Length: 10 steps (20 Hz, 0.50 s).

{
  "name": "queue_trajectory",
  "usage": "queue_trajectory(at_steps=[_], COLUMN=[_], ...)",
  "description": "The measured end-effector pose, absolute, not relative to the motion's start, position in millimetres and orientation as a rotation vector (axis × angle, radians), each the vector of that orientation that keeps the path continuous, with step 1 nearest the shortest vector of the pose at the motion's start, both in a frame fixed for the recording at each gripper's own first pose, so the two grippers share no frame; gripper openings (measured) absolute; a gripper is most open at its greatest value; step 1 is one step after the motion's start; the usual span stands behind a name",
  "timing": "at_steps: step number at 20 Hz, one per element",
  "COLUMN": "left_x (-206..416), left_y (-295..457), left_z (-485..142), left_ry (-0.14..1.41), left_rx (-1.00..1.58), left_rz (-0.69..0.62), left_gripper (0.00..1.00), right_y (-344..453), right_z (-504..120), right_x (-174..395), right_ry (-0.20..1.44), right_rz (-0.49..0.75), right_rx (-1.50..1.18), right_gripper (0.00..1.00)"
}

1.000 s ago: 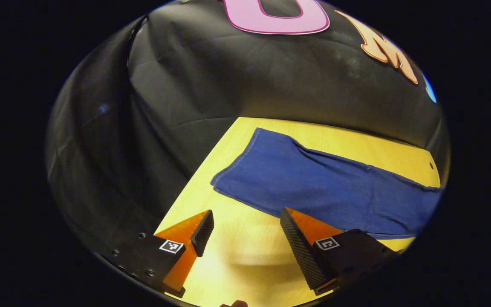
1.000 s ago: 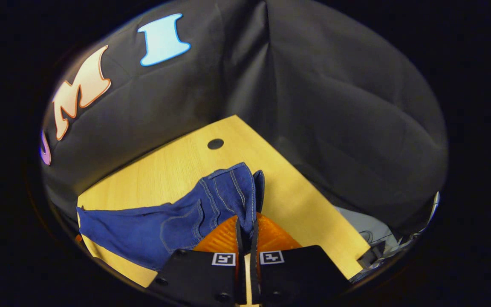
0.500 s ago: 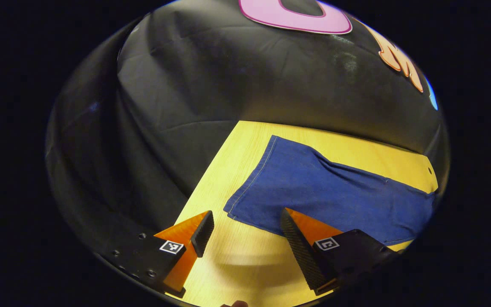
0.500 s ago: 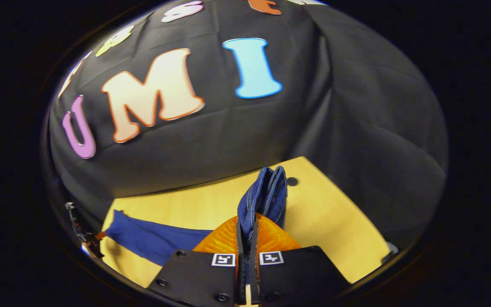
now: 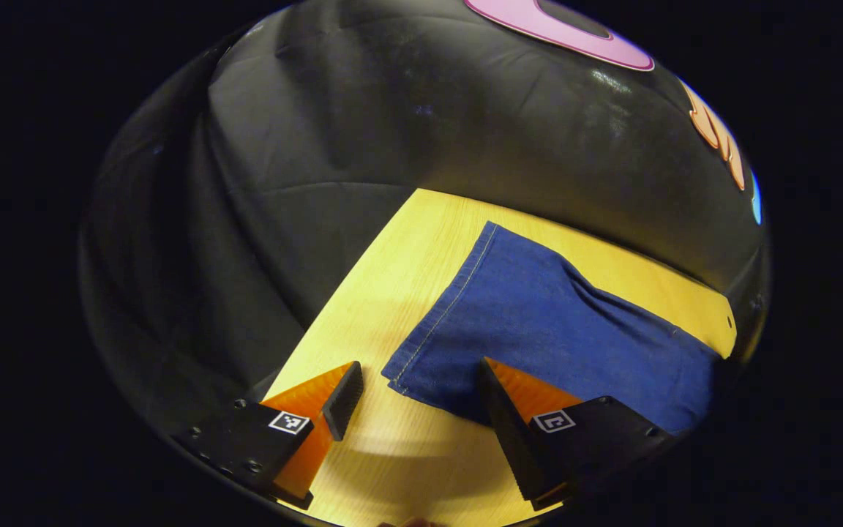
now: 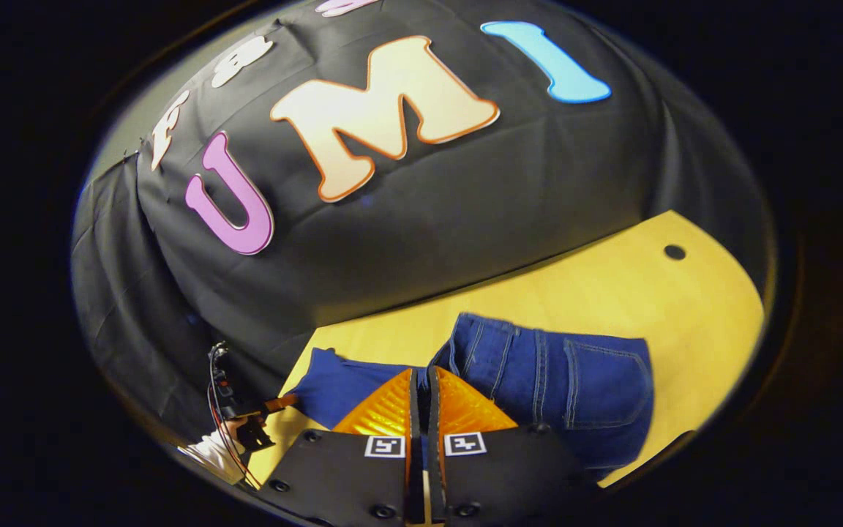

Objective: Grasp the waist and the cuffs of the jeans and fold them to make the two legs overlap; first hold the waist and fold one-third of the jeans toward the cuffs, then hold the cuffs and fold the remaining one-third in the same direction to finish folding.

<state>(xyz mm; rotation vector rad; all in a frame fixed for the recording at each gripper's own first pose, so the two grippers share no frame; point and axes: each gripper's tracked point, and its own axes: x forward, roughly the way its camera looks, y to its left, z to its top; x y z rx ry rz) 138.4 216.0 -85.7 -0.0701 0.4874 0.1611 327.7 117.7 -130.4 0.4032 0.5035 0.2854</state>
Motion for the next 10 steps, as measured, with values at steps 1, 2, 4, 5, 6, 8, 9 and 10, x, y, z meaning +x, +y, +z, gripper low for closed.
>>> queue_trajectory(at_steps=[1,2,4,5,6,8,9,10], left_x=[137.6,135.5,140.9,140.5,139.7,137.6,137.1,138.1], left_y=[216.0,215.6,215.1,214.9,212.8,209.4,207.5,204.3], left_z=[-87.4,-85.3,-90.7,-93.9,-94.9,-95.7,-94.7,-93.2], left_ry=[0.5,0.502,0.501,0.508,0.513,0.518,0.523,0.521], left_rx=[-0.072,-0.066,-0.06,-0.054,-0.046,-0.019,-0.008,0.003], left_rz=[0.164,0.165,0.162,0.16,0.158,0.155,0.15,0.14], left_gripper=[0.95,0.95,0.95,0.95,0.95,0.95,0.94,0.93], right_y=[133.2,145.8,166.1,176.6,183.3,188.4,187.6,188.1], right_z=[-150.7,-167.7,-205.1,-222.2,-236.3,-256.9,-265.1,-272.5], right_x=[331.1,333.4,332.5,331.4,329.8,331.5,328.2,327.6], right_ry=[0.532,0.548,0.608,0.639,0.67,0.696,0.708,0.72], right_rz=[0.295,0.302,0.31,0.314,0.318,0.319,0.319,0.314], right_rx=[0.399,0.388,0.345,0.325,0.313,0.303,0.297,0.298], right_gripper=[0.05,0.05,0.03,0.03,0.03,0.04,0.0,0.04])
